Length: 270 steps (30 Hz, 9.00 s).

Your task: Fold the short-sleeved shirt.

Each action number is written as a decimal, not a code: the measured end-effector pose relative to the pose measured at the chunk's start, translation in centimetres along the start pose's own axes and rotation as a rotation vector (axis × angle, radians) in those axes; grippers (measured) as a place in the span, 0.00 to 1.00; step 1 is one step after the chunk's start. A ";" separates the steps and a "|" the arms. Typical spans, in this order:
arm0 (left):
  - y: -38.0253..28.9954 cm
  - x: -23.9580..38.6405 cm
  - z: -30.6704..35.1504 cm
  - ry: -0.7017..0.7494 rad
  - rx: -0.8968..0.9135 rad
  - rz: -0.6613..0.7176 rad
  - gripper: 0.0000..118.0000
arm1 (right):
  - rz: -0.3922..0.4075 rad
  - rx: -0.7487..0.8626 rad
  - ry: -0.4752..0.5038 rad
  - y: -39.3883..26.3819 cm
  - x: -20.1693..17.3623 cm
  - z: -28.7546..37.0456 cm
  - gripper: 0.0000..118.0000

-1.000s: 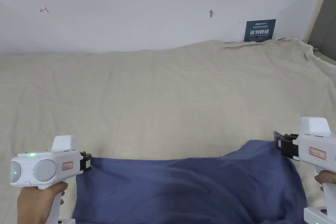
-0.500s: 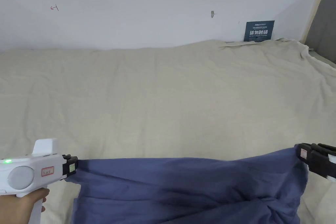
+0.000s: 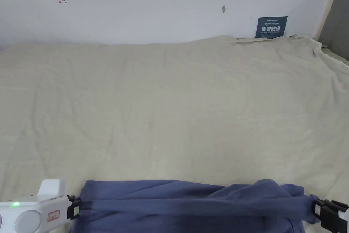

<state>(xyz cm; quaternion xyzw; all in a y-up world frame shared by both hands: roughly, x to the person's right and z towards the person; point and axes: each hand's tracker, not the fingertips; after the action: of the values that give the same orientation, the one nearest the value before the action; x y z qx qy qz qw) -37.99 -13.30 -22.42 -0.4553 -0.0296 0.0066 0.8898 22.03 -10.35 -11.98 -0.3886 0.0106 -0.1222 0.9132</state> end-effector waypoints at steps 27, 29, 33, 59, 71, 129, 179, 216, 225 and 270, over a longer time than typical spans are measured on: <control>1.9 1.6 4.9 0.012 0.189 0.065 0.95 | 0.056 0.165 -0.062 2.7 -4.2 2.7 0.82; 2.9 1.7 5.8 0.011 0.228 0.071 0.95 | 0.077 0.224 -0.068 3.9 -5.2 3.7 0.82; 4.4 2.5 7.4 0.010 0.281 0.055 0.94 | 0.120 0.333 -0.080 5.4 -7.1 5.2 0.81; 3.4 -3.0 3.4 -0.312 0.058 0.159 0.00 | 0.186 0.416 -0.107 5.5 -10.2 5.8 0.00; 3.3 -7.6 -3.1 -0.421 -0.145 0.259 0.41 | 0.192 0.379 -0.137 5.6 -10.3 5.1 0.00; 8.7 5.4 3.6 -0.387 -0.157 0.181 0.01 | 0.162 0.349 -0.085 5.6 -8.5 5.2 0.00; 4.2 10.9 1.4 -0.204 0.187 -0.046 0.00 | 0.160 0.367 -0.090 5.7 -7.9 7.1 0.00; -3.5 26.6 -3.9 -0.375 0.011 -0.186 0.00 | 0.113 0.351 -0.146 4.6 -4.6 8.2 0.00; 0.2 23.0 0.3 -0.443 0.045 -0.144 0.00 | 0.116 0.354 -0.144 4.9 -4.9 8.3 0.00; 1.6 8.3 -5.1 -0.508 -0.110 0.068 0.08 | 0.136 0.317 -0.134 5.2 -6.6 7.1 0.00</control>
<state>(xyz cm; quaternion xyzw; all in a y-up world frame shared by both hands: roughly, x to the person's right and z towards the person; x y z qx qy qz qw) -29.38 -16.16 -26.26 -0.4873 -0.2373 0.1491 0.8271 17.60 -0.33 -11.23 -0.2455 -0.0434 -0.0342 0.9678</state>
